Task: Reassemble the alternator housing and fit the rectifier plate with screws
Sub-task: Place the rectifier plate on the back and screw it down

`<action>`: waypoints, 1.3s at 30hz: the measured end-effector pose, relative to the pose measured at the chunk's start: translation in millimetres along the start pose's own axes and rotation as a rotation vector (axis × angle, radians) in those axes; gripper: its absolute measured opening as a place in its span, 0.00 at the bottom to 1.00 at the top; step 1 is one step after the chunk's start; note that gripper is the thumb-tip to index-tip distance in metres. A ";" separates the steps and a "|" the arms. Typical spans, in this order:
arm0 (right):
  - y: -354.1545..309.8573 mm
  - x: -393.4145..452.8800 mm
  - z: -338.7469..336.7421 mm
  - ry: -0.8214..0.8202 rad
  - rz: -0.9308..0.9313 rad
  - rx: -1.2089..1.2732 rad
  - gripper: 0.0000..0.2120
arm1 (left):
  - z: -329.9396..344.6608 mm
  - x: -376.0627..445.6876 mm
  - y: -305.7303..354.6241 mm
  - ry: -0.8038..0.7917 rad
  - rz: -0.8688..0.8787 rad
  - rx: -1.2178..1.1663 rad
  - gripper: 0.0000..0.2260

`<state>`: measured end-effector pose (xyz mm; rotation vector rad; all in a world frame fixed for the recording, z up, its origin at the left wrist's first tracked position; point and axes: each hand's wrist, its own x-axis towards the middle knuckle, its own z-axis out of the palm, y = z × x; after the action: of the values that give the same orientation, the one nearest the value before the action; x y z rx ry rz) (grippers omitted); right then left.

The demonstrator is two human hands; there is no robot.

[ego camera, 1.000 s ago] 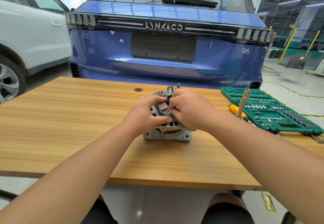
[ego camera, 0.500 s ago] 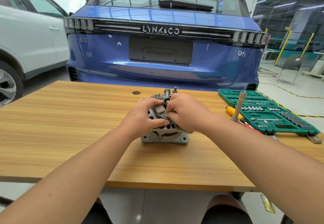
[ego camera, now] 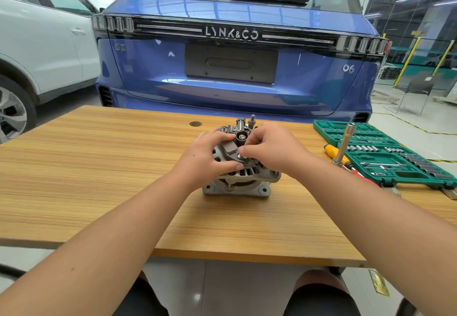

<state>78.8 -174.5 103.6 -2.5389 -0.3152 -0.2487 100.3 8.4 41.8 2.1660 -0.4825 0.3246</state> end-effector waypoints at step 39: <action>56.0 3.1 21.0 0.217 0.551 0.726 0.14 | 1.7 5.1 -9.8 -0.043 -0.118 -0.055 0.54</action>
<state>99.5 -207.9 58.4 -1.7675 0.3298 -0.1515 109.3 11.3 35.9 2.1410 -0.3817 0.1974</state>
